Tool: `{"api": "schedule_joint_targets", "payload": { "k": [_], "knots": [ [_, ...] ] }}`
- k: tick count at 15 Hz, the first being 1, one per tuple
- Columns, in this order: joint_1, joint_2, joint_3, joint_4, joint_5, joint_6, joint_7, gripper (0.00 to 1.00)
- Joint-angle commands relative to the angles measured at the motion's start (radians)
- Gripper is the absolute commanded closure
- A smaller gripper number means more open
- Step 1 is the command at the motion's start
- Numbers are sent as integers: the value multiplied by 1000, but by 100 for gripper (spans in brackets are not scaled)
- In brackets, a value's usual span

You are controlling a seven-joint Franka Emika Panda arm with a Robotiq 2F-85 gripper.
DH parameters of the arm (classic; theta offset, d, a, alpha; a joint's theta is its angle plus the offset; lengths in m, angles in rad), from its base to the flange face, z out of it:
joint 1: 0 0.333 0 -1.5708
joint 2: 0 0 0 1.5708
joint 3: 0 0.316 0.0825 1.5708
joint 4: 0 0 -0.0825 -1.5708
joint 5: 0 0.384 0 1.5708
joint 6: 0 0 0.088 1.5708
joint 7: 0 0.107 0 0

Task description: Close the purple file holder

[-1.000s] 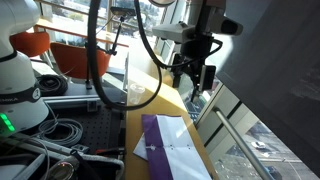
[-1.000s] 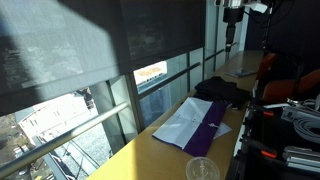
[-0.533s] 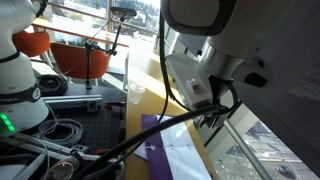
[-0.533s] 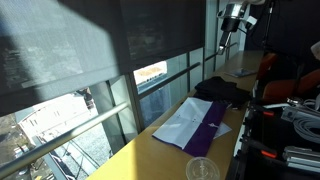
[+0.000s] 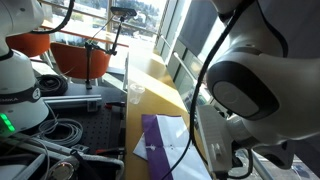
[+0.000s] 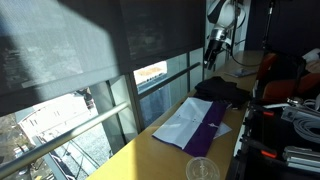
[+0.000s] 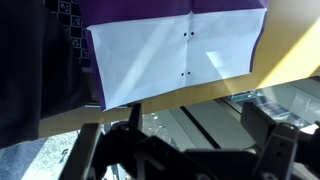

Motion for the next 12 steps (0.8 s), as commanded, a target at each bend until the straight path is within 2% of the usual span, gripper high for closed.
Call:
{"api": "schedule_joint_targets", "payload": {
  "k": [1,7,12],
  "knots": [
    [-91,224,87,248,-32,-48,110,0],
    [-142,509,171,537,-154,-62,284,0],
    [-165,672,194,725,-281,-102,388,0]
  ]
}}
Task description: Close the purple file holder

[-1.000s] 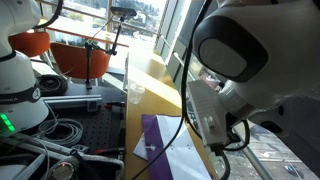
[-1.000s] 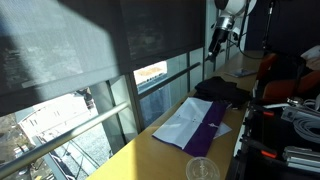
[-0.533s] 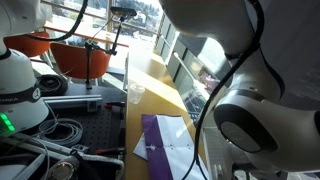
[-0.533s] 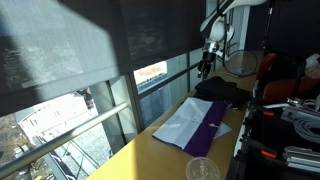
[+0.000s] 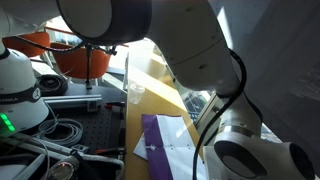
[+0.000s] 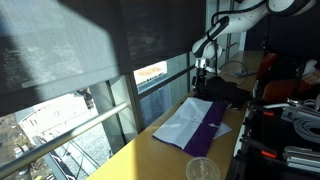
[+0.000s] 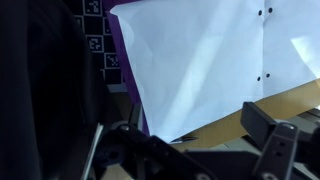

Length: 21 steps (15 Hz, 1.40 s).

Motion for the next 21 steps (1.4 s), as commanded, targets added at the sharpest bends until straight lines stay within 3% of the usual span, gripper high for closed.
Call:
{"api": "schedule_joint_targets", "payload": {
  "k": [1,8,16,17,18,19,21],
  "knots": [
    [-39,122,38,183,-80,-78,70,0],
    [-54,252,74,348,-126,-116,66,0],
    [-72,337,101,449,-136,-145,57,0],
    [-59,337,77,445,-104,-145,45,0],
    [-61,342,78,450,-104,-147,45,25],
    [-61,344,78,454,-104,-150,47,26],
    [-58,343,80,458,-103,-153,48,42]
  ]
}}
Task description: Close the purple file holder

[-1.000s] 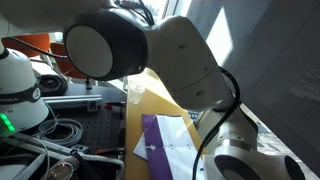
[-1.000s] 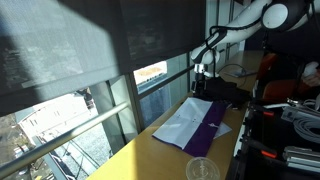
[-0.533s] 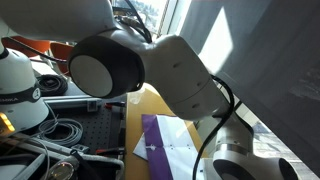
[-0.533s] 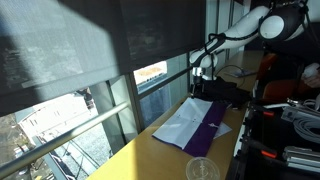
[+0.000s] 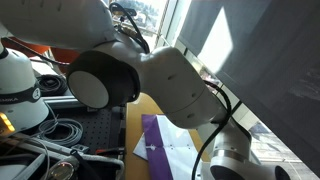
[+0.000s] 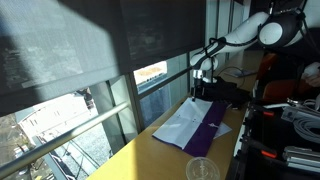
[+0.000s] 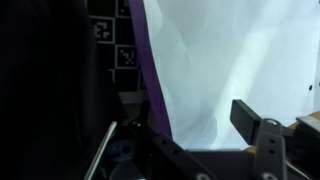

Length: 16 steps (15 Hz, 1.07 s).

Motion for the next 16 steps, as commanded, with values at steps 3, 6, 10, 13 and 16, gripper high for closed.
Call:
{"api": "schedule_joint_targets", "payload": {
  "k": [3,6,10,13,16],
  "knots": [
    [-7,16,16,65,8,-54,-6,65],
    [3,2,20,72,8,-76,-1,88],
    [48,-72,13,24,-11,-90,1,100],
    [91,-156,-7,-8,-36,-128,0,100],
    [150,-261,-36,-35,-82,-192,6,100]
  ]
}}
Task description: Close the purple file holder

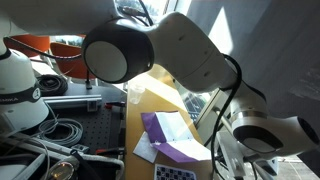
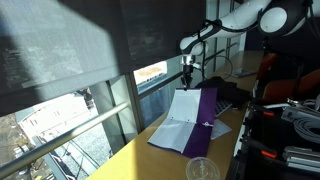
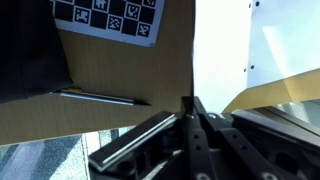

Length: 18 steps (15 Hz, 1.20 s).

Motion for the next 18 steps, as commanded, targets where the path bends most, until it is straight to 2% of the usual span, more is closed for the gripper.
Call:
{"api": "schedule_joint_targets", "payload": {
  "k": [1,4,6,8,11,12,18],
  "knots": [
    [67,-165,-39,-89,-78,-88,3,100],
    [132,-277,-60,-144,-151,-128,-12,99],
    [173,-337,-70,-198,-202,-106,-16,93],
    [207,-393,-74,-270,-241,-74,-18,91],
    [245,-463,-69,-401,-283,-21,-17,100],
    [235,-482,-35,-443,-321,-4,-6,100],
    [255,-577,-4,-670,-389,85,8,100]
  ]
}}
